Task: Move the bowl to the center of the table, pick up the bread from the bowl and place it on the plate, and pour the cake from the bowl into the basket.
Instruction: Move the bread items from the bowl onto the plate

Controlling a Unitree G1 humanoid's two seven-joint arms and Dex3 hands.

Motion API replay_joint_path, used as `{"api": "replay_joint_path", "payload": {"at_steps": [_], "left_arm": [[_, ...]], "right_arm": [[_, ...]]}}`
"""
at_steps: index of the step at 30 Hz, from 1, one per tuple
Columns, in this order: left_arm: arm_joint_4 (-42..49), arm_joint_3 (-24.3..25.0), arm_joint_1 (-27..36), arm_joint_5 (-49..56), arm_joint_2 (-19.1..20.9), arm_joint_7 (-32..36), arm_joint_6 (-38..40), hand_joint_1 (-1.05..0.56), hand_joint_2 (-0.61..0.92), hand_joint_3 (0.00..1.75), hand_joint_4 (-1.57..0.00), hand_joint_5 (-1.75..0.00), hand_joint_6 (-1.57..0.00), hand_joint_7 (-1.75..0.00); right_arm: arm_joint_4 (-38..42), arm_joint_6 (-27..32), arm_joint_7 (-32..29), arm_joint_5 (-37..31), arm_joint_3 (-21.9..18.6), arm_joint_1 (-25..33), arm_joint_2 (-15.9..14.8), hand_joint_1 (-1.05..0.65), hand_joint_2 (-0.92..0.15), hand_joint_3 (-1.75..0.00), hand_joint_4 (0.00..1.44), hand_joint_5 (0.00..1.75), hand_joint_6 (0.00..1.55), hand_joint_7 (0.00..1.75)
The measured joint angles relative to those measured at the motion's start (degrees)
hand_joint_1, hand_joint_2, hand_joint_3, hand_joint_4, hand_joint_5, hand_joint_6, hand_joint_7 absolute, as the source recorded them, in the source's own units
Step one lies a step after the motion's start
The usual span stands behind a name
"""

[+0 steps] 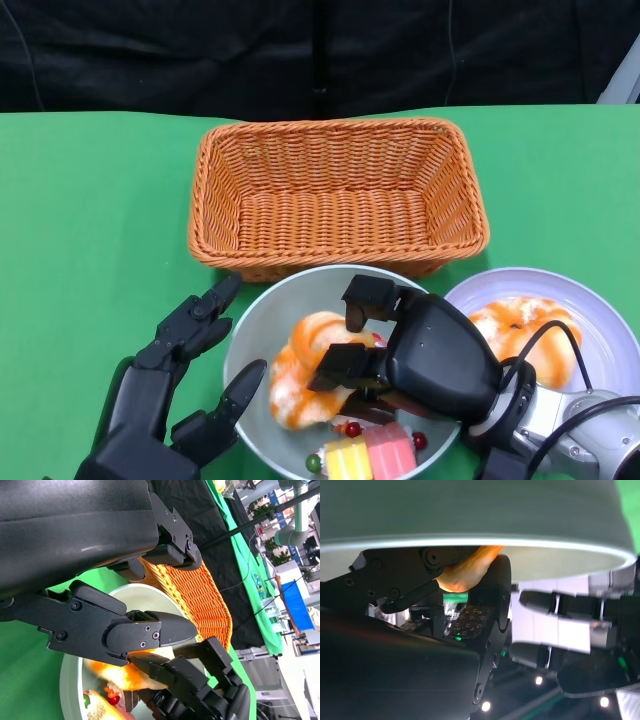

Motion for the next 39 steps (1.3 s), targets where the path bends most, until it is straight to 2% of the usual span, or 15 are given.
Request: {"api": "replay_joint_path", "payload": {"at_steps": [2,3,4,6,7,9,11,14,17,20,22,26,33,39], "left_arm": [[0.00,0.00,0.03,0.00,0.00,0.00,0.00,-0.64,0.92,0.51,-0.14,-0.71,-0.40,-0.01],[0.00,-0.01,0.05,0.08,0.01,0.00,0.00,-0.64,0.92,0.51,-0.14,-0.71,-0.40,-0.01],[0.00,-0.01,0.06,0.20,0.03,0.00,0.00,-0.64,0.92,0.51,-0.15,-0.71,-0.40,-0.01],[0.00,-0.01,0.06,0.25,0.07,-0.01,0.00,-0.63,0.92,0.51,-0.14,-0.70,-0.40,-0.01],[0.00,-0.01,0.06,0.24,0.08,-0.02,0.00,-0.63,0.92,0.51,-0.14,-0.70,-0.40,-0.01],[0.00,-0.02,0.05,0.24,0.09,-0.02,0.01,-0.63,0.92,0.51,-0.15,-0.70,-0.40,-0.01],[0.00,0.01,0.10,0.23,0.11,-0.03,0.01,-0.63,0.92,0.51,-0.15,-0.70,-0.40,-0.01],[0.00,-0.02,0.12,0.24,0.19,-0.04,0.00,-0.64,0.92,0.51,-0.15,-0.70,-0.40,-0.01],[0.02,0.02,0.11,0.22,0.25,-0.06,0.01,-0.64,0.92,0.51,-0.15,-0.70,-0.39,-0.01],[0.09,0.09,0.04,0.11,0.31,-0.09,0.01,-0.62,0.92,0.51,-0.16,-0.70,-0.40,-0.01],[0.17,0.12,0.01,0.04,0.33,-0.10,0.00,-0.62,0.92,0.51,-0.16,-0.70,-0.40,-0.01],[0.35,0.24,-0.01,-0.51,0.41,-0.12,0.00,-0.63,0.92,0.51,-0.15,-0.69,-0.40,-0.01],[0.83,0.89,0.04,-1.77,0.99,-0.62,-0.08,-0.64,0.92,0.50,-0.15,-0.69,-0.39,-0.01],[1.26,1.28,-0.32,-2.00,1.47,-1.12,-0.14,-0.64,0.92,0.50,-0.15,-0.70,-0.40,-0.01]], "right_arm": [[0.58,0.34,-1.01,0.00,0.54,-0.45,0.07,-0.22,-0.82,-0.02,0.96,1.75,0.99,1.12],[0.63,0.40,-1.55,0.01,0.69,-0.57,0.05,-0.19,-0.83,-0.07,0.95,1.75,0.87,1.38],[0.57,0.40,-2.21,0.02,0.69,-0.66,0.04,-0.17,-0.81,-0.13,0.95,1.75,0.82,1.47],[-0.55,0.37,-3.17,0.16,0.39,-0.82,-0.27,-0.16,-0.48,-0.78,0.95,1.75,0.79,1.53],[-1.38,0.32,-3.62,0.26,0.01,-0.92,-0.48,-0.15,-0.34,-1.06,0.96,1.75,0.78,1.60],[-3.12,0.27,-4.39,0.73,-1.00,-1.14,-1.09,-0.13,-0.24,-1.30,0.97,1.75,0.77,1.69],[-5.29,-0.36,-4.19,2.07,-2.26,-1.14,-2.04,-0.12,-0.19,-1.44,0.98,1.75,0.76,1.73],[-8.92,-1.19,-1.89,4.68,-4.43,-0.64,-3.24,-0.10,-0.16,-1.46,0.98,1.75,0.79,1.74],[-13.42,-3.28,1.66,9.69,-7.54,1.30,-4.60,-0.11,-0.16,-1.40,0.98,1.75,0.78,1.75],[-17.00,-4.90,5.62,14.37,-10.62,3.93,-5.24,-0.10,-0.09,-1.59,0.97,1.75,0.76,1.74],[-19.76,-5.66,8.64,17.25,-12.69,6.00,-5.51,-0.11,-0.07,-1.67,0.98,1.75,0.83,1.63],[-24.23,-7.20,13.33,21.37,-16.47,9.55,-5.70,-0.12,-0.01,-1.74,0.99,1.75,0.88,1.54],[-32.67,-8.70,21.51,27.62,-24.65,16.42,-7.33,-0.09,-0.05,-1.75,0.97,1.75,0.89,1.51],[-35.00,-9.03,26.23,32.15,-32.61,21.17,-8.77,-0.05,0.00,-1.75,0.95,1.74,0.90,1.49]]}}
